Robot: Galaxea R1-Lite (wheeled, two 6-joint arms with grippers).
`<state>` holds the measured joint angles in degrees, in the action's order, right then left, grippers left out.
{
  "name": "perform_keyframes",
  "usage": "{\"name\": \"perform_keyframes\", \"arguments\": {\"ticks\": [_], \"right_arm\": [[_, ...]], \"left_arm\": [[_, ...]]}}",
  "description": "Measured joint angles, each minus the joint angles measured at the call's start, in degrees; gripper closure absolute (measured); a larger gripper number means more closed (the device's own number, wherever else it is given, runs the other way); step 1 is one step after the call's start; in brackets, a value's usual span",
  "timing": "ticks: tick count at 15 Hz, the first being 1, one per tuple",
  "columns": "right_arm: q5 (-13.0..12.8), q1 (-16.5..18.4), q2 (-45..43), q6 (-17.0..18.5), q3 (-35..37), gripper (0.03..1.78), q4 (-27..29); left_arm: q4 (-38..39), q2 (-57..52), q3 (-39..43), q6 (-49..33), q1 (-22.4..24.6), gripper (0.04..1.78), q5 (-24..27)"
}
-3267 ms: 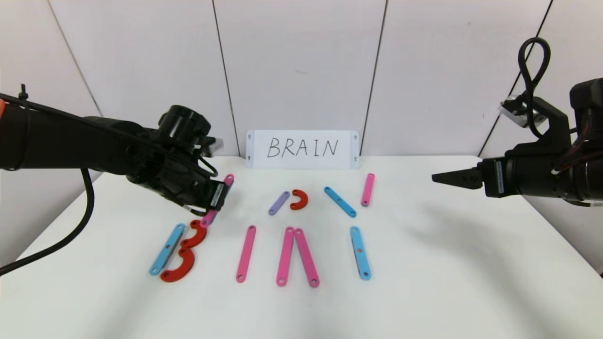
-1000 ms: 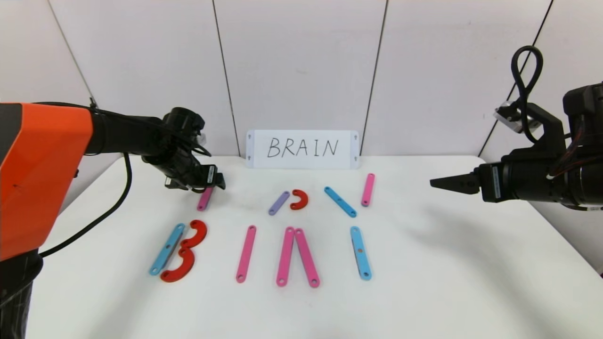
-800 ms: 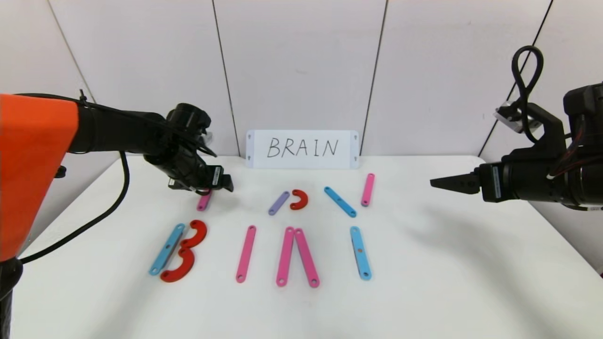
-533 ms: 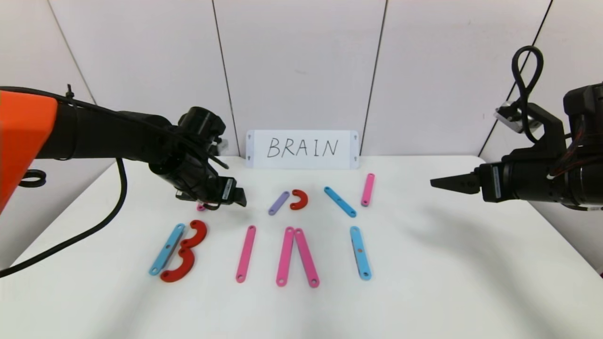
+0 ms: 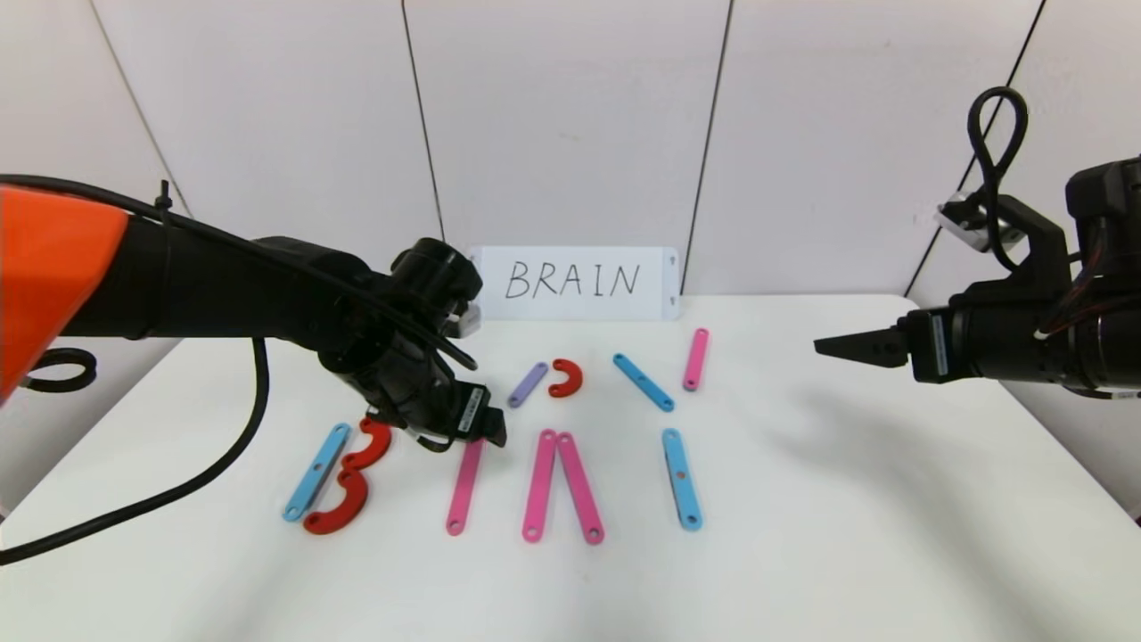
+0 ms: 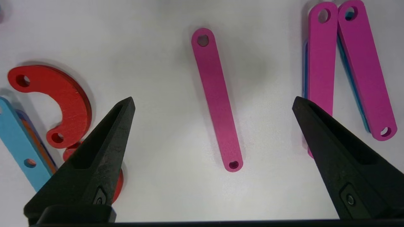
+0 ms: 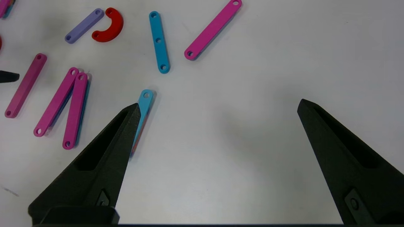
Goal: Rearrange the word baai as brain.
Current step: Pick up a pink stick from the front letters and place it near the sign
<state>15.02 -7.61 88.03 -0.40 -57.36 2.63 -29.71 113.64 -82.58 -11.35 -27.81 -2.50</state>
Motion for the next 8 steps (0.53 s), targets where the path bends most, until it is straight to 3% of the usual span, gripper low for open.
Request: {"name": "perform_keyframes", "arguments": {"ticks": [8], "right_arm": [[0.0,0.0,0.0,0.0,0.1,0.07,0.0]], "left_arm": [[-0.8,3.3,0.8,-0.7,-0.9,0.07,-1.9]]}}
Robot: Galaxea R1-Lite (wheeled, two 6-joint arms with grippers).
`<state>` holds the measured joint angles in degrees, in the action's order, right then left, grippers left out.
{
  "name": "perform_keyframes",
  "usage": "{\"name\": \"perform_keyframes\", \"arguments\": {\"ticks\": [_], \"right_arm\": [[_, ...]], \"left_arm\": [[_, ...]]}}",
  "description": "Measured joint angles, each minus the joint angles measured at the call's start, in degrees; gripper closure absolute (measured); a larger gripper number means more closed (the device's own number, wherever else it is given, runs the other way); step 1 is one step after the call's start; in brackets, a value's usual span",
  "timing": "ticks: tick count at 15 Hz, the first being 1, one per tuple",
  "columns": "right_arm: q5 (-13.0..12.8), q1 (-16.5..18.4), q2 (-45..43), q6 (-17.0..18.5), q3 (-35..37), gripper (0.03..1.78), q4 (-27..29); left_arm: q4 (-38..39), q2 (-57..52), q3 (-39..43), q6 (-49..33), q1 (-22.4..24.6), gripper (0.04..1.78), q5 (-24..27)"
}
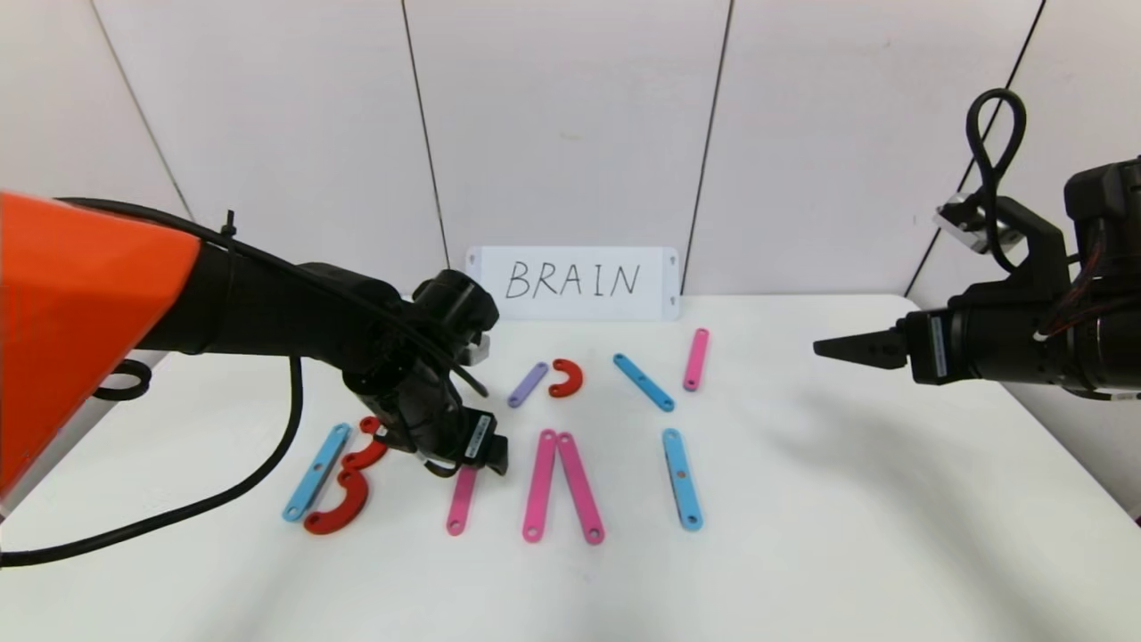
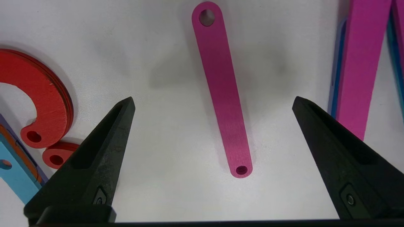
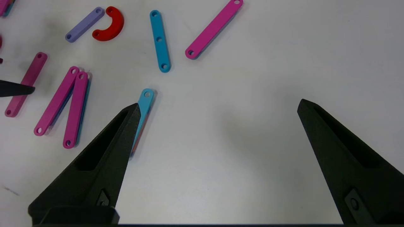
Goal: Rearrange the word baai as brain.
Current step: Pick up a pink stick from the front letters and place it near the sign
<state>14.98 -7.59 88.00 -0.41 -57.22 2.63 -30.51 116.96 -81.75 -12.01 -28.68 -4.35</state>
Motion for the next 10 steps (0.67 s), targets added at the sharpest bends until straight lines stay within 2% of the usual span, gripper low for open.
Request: {"name": "perform_keyframes", "arguments": {"ticks": [3,5,8,10], "right_arm": [[0.0,0.0,0.0,0.0,0.0,0.07,0.0],[0.0,0.0,0.0,0.0,0.0,0.07,0.0],[0.0,0.0,0.0,0.0,0.0,0.07,0.0],[0.0,0.0,0.0,0.0,0.0,0.07,0.0]], "left_arm": [[0.0,0.9,-0.3,-0.7,0.0,0.08,-0.5],[0.0,1.3,-0.3,-0.7,0.0,0.18,-0.4],[0.1,2.0,-0.4,-0.7,0.0,0.51,-0.4],[0.0,2.3,-0.5,-0.7,0.0,0.87,-0.4]]}}
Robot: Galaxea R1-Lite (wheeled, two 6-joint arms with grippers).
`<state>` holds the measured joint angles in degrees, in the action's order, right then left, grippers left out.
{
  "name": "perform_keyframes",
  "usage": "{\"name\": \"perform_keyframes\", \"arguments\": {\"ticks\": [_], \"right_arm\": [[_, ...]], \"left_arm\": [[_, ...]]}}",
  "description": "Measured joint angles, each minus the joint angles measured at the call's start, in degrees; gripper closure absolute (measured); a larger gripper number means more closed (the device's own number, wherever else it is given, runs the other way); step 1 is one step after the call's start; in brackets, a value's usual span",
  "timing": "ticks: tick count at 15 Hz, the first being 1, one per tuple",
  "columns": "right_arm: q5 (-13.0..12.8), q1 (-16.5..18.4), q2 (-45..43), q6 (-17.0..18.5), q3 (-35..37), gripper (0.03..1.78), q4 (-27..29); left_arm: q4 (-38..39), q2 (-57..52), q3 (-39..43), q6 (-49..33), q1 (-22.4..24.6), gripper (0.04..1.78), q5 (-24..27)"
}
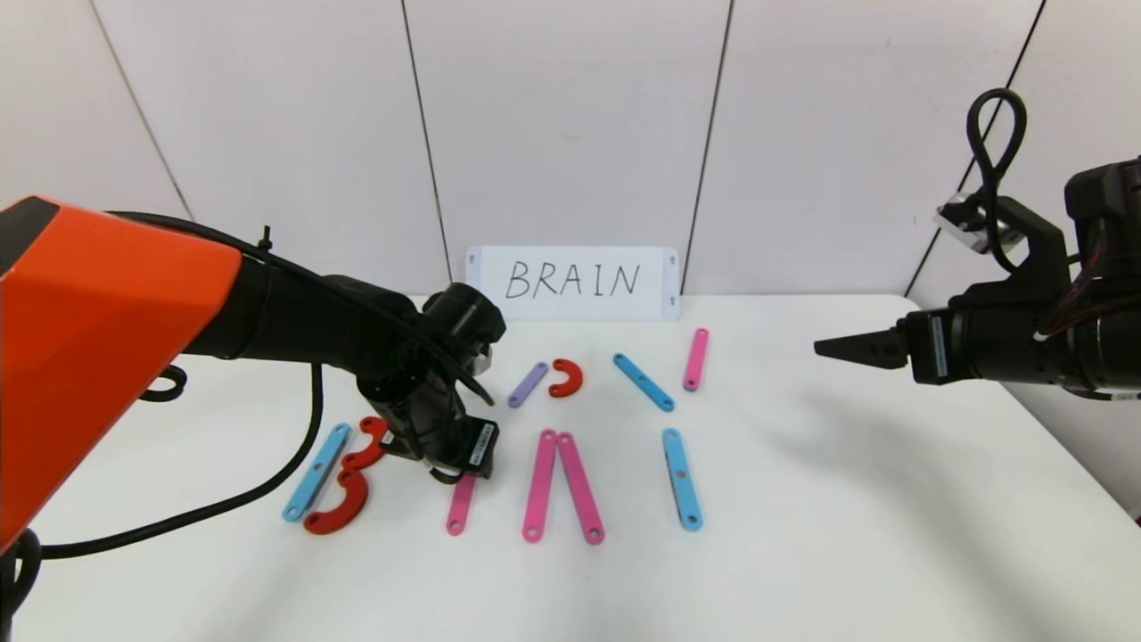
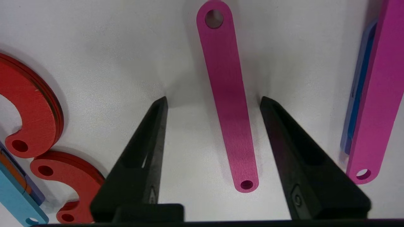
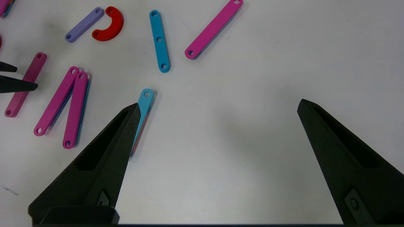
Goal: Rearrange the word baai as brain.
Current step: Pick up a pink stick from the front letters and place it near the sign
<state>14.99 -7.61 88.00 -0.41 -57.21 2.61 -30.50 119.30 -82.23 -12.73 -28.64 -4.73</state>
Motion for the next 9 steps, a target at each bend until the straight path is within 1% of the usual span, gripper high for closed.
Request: {"name": "perform_keyframes", "arguments": {"ticks": [2,4,5,9], "right_arm": [[0.0,0.0,0.0,0.0,0.0,0.07,0.0],[0.0,0.0,0.0,0.0,0.0,0.07,0.0],[0.0,0.0,0.0,0.0,0.0,0.07,0.0],[0.0,-0.1,0.0,0.0,0.3,0.07,0.0]], "left_arm": [[0.0,0.2,0.0,0.0,0.0,1.24,0.0],[0.0,0.3,0.0,0.0,0.0,1.49,0.0],[0.0,0.3,0.0,0.0,0.0,1.54,0.0],[1.0,0.1,-0.5,-0.1,0.0,1.54,0.1]]}}
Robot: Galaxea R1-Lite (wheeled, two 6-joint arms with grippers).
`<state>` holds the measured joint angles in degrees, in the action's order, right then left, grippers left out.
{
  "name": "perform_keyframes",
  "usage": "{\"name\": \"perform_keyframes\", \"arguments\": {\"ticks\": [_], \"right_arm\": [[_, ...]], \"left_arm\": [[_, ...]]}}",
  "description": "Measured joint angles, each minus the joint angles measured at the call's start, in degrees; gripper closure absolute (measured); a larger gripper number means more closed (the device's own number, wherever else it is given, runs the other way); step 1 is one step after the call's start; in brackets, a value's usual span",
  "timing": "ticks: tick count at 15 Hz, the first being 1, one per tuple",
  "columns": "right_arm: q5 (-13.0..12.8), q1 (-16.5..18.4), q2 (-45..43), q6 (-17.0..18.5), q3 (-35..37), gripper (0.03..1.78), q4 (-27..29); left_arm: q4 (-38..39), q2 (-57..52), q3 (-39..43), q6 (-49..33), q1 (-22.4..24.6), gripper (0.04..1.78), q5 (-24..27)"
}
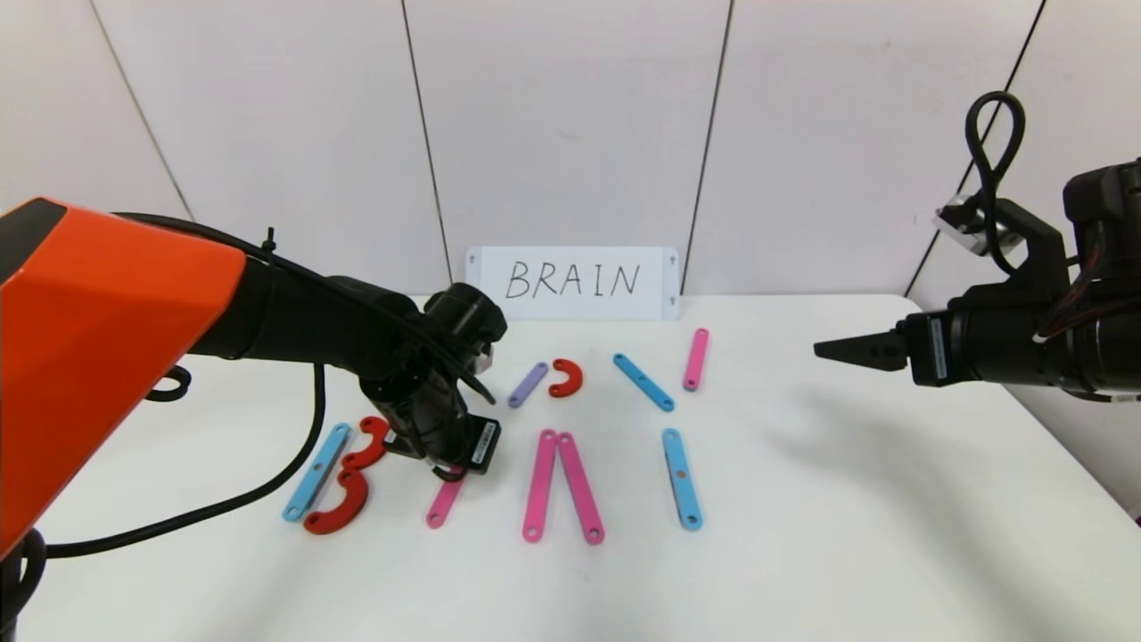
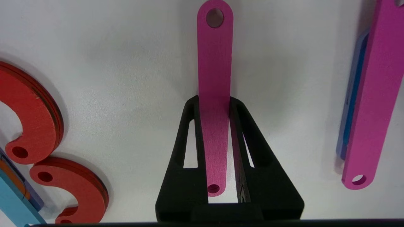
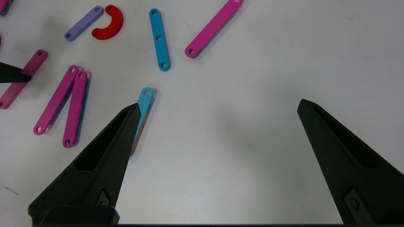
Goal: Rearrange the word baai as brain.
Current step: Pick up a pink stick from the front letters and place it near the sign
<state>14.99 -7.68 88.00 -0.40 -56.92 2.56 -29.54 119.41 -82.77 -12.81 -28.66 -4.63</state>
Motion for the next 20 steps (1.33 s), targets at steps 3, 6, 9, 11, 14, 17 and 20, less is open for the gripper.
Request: {"name": "perform_keyframes", "arguments": {"ticks": [3,6,9,11,14,17,20], "right_arm": [[0.0,0.0,-0.1,0.0,0.0,0.07,0.0],[0.0,0.0,-0.3,0.0,0.0,0.07,0.0],[0.0,0.0,-0.6,0.1,0.0,0.07,0.0],[0.0,0.1,-0.7,0.2,0.0,0.07,0.0],[0.0,0.3,-1.1,0.2,0.0,0.07,0.0],[0.0,0.5,-1.5,0.2,0.0,0.07,0.0],[0.0,0.5,-1.7,0.3,0.1,0.07,0.1]], "left_arm": [[0.1,-0.5,-3.0,-0.9,0.0,1.54,0.5],[0.0,-0.6,-7.8,-2.7,-0.1,1.54,0.5],[-0.3,0.9,-14.8,-5.0,-1.4,1.54,0.6],[-0.6,3.1,-20.3,-6.1,-2.4,1.54,0.6],[-0.4,7.9,-28.2,-8.5,-3.9,1.54,0.5],[5.0,11.8,-30.7,-10.3,-5.7,1.54,0.5],[12.6,14.7,-30.9,-11.4,-6.9,1.54,0.2]]}}
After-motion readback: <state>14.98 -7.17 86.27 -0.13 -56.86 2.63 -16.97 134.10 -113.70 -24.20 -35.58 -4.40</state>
